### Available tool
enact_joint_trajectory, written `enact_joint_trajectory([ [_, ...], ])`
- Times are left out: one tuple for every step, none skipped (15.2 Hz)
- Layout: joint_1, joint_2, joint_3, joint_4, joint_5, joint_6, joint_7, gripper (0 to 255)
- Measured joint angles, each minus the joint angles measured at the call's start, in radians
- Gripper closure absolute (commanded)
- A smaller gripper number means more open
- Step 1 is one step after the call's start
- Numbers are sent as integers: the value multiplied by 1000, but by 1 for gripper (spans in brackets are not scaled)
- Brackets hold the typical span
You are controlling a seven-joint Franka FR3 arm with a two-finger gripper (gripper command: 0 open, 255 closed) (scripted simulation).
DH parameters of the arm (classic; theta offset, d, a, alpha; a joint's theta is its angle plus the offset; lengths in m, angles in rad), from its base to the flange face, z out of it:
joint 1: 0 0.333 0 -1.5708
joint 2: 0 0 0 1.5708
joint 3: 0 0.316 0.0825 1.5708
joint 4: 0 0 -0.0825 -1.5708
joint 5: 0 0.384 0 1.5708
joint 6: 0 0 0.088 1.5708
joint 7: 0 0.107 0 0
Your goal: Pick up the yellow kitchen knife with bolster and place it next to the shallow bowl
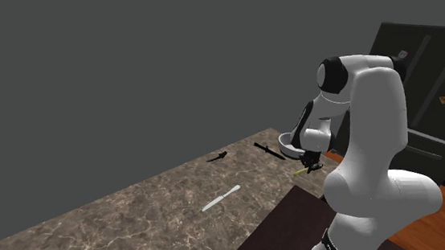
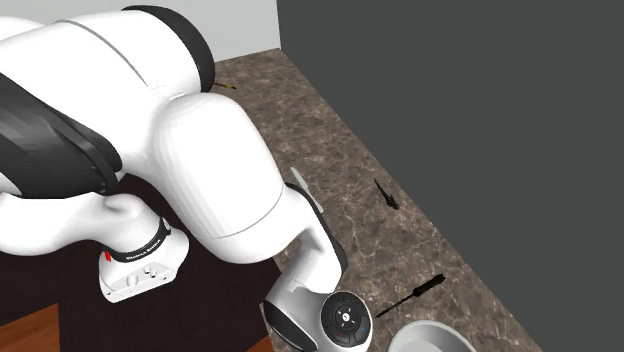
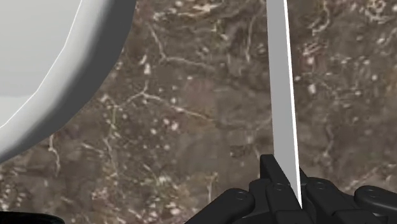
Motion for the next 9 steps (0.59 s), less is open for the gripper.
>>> enact_joint_trajectory([
  [0, 0, 0, 0, 0, 0, 0, 255],
  [0, 0, 0, 0, 0, 0, 0, 0],
  [0, 0, 0, 0, 0, 0, 0, 0],
  [0, 0, 0, 0, 0, 0, 0, 0],
  [0, 0, 0, 0, 0, 0, 0, 0],
  [0, 0, 0, 0, 0, 0, 0, 0],
  [0, 0, 0, 0, 0, 0, 0, 0],
  [0, 0, 0, 0, 0, 0, 0, 0],
  [8, -17, -8, -7, -4, -11, 4, 0],
])
